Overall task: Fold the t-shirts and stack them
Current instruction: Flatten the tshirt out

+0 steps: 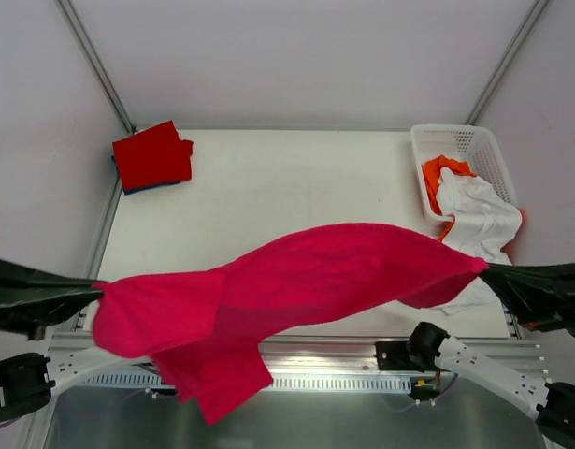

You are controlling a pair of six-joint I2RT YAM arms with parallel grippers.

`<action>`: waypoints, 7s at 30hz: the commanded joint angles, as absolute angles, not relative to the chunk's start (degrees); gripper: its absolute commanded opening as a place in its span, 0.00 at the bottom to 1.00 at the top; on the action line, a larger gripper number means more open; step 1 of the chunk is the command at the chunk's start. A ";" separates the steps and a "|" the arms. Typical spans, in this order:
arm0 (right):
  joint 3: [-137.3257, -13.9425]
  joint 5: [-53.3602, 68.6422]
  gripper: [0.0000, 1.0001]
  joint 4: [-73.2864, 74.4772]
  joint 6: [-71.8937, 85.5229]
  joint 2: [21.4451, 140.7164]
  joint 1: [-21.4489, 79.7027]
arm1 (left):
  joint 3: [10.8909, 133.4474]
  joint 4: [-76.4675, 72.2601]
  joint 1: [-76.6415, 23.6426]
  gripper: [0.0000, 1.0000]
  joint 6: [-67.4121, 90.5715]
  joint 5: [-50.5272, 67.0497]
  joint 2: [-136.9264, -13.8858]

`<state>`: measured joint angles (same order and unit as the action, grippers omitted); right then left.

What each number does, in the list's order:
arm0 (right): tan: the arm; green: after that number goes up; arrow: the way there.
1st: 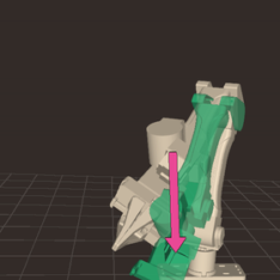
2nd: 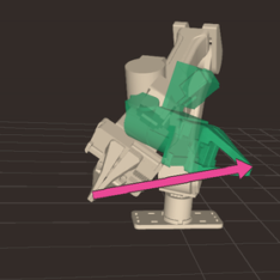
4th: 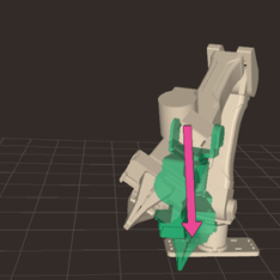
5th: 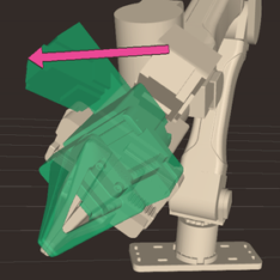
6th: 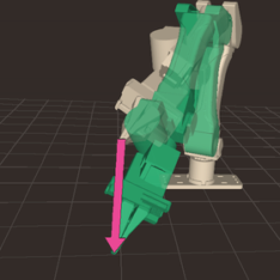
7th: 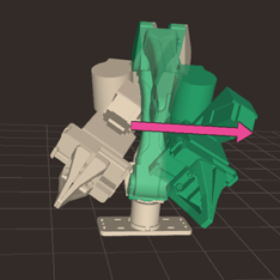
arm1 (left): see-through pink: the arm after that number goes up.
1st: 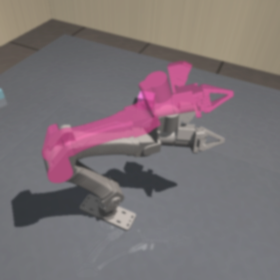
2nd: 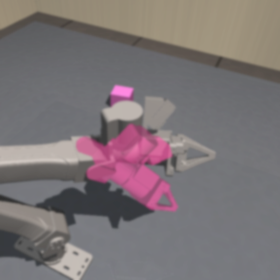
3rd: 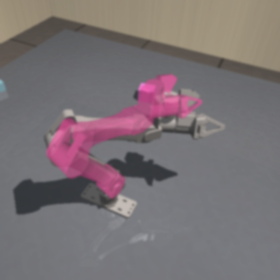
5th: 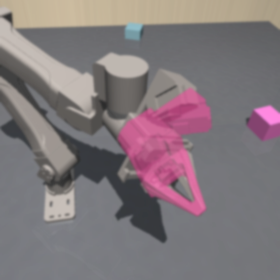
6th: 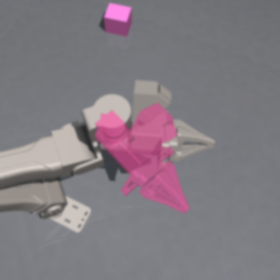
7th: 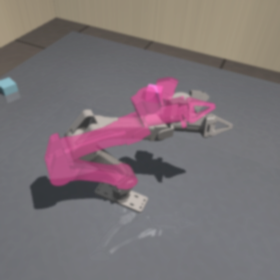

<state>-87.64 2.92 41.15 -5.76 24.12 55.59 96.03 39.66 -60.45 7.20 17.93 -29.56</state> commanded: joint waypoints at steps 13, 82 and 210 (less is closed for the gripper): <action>-77.01 -6.88 0.01 34.54 -11.33 21.27 51.15 | 81.34 35.69 -61.35 0.00 -3.68 7.34 -26.63; -92.71 -31.71 0.27 7.20 -10.73 119.17 7.65 | 129.56 7.65 13.00 0.99 13.27 40.88 -147.14; -39.81 -29.88 0.83 5.63 6.94 70.84 29.18 | 85.17 16.08 -10.73 0.00 7.82 -19.69 -111.10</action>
<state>-38.87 -29.58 7.62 7.46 70.89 29.45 84.18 14.33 -12.99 9.54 -17.23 -115.02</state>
